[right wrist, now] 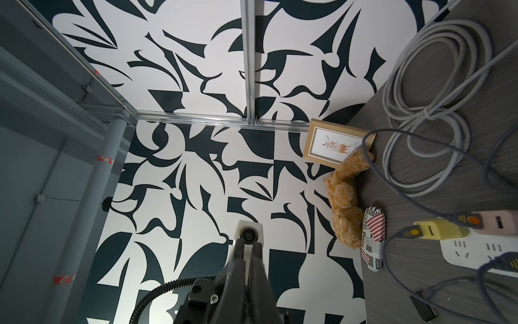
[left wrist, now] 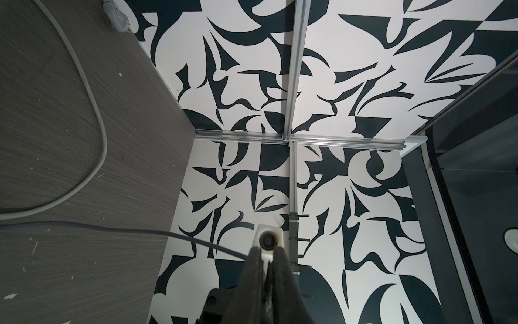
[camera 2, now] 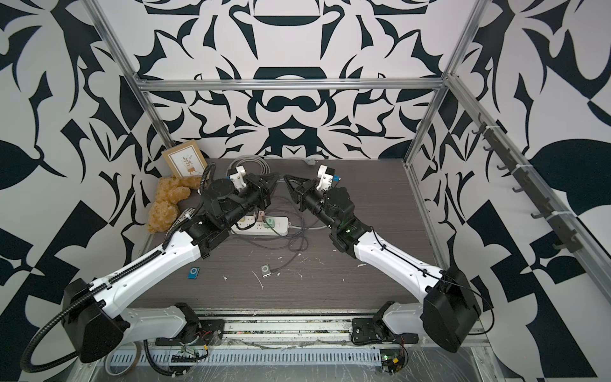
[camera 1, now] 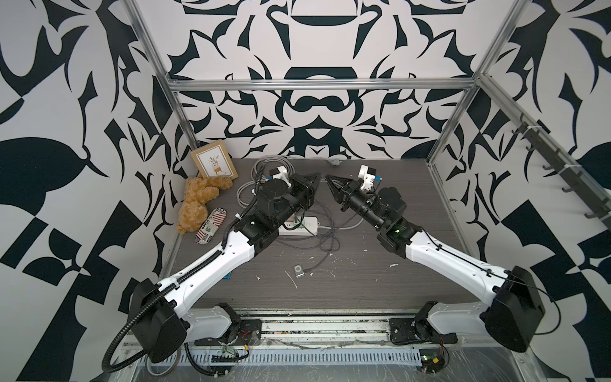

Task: Charge mp3
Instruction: Pick up the charging cable from the center of the board.

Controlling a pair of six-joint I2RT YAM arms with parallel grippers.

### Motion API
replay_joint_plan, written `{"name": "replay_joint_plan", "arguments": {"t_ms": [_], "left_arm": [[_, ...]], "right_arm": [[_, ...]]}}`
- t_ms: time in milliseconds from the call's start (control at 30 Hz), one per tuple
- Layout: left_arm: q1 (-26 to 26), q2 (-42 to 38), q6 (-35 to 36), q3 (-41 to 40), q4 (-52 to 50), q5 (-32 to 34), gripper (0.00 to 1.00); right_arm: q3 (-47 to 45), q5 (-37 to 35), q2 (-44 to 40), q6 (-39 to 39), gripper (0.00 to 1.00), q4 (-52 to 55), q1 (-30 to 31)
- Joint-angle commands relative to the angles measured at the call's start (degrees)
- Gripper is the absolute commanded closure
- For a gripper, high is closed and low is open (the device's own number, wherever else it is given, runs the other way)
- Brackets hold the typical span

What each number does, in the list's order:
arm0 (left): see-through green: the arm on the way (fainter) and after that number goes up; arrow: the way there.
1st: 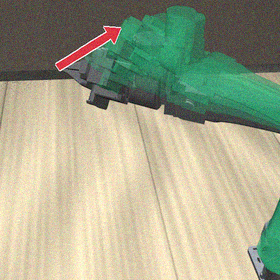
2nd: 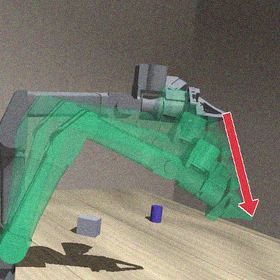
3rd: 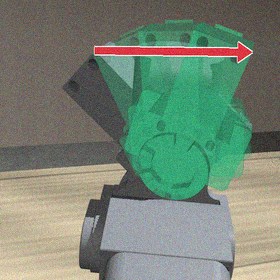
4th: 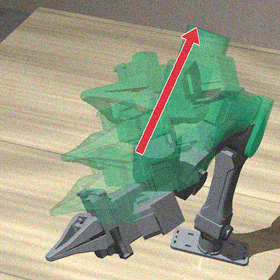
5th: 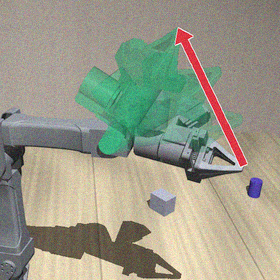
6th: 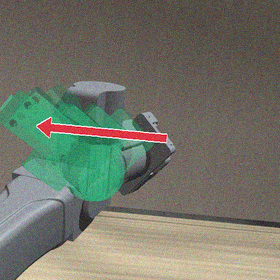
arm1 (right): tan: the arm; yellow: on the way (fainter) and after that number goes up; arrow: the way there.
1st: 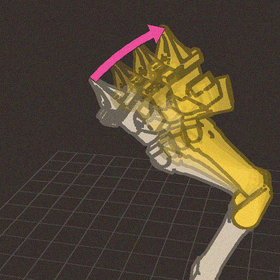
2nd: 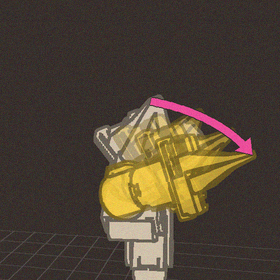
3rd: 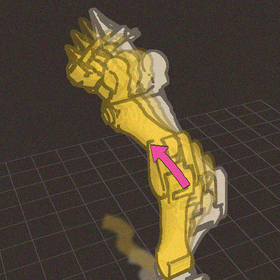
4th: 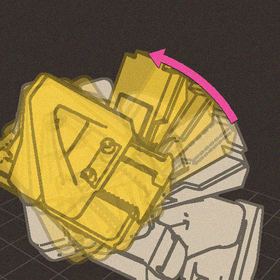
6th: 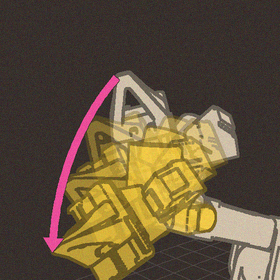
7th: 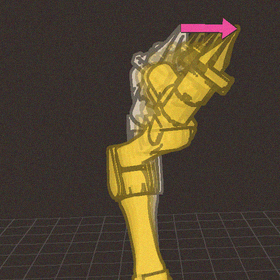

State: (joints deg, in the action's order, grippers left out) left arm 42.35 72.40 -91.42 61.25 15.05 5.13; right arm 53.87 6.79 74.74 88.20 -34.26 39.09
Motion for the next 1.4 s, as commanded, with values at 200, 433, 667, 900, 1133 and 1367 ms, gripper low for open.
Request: {"name": "replay_joint_plan", "arguments": {"t_ms": [200,433,667,900,1133,1367], "left_arm": [[0.5,-4.6,-2.6,-3.4,-4.6,3.9,0.59],[0.4,-5.1,-3.8,-3.5,-5.6,3.6,0.64],[0.3,-5.3,-4.6,-3.5,-7.1,3.7,0.69],[0.3,-4.4,-5.0,-2.6,-6.6,2.7,0.78],[0.3,-3.5,-5.7,-2.2,-6.5,1.3,0.98],[0.3,-4.4,1.4,-2.6,-2.2,2.7,1.00]], "right_arm": [[-0.4,0.9,-1.7,-4.6,1.00,0.6,-0.6],[0.1,1.6,-1.0,-5.0,1.00,-0.4,-0.6],[0.2,2.0,-1.4,-5.6,1.00,-0.3,-0.6],[0.5,3.4,-1.3,-6.5,1.00,-0.6,-0.6],[0.2,4.3,-1.8,-7.7,1.00,-0.8,-0.6],[-0.3,5.6,-2.9,-4.7,0.79,1.9,-0.6]]}}
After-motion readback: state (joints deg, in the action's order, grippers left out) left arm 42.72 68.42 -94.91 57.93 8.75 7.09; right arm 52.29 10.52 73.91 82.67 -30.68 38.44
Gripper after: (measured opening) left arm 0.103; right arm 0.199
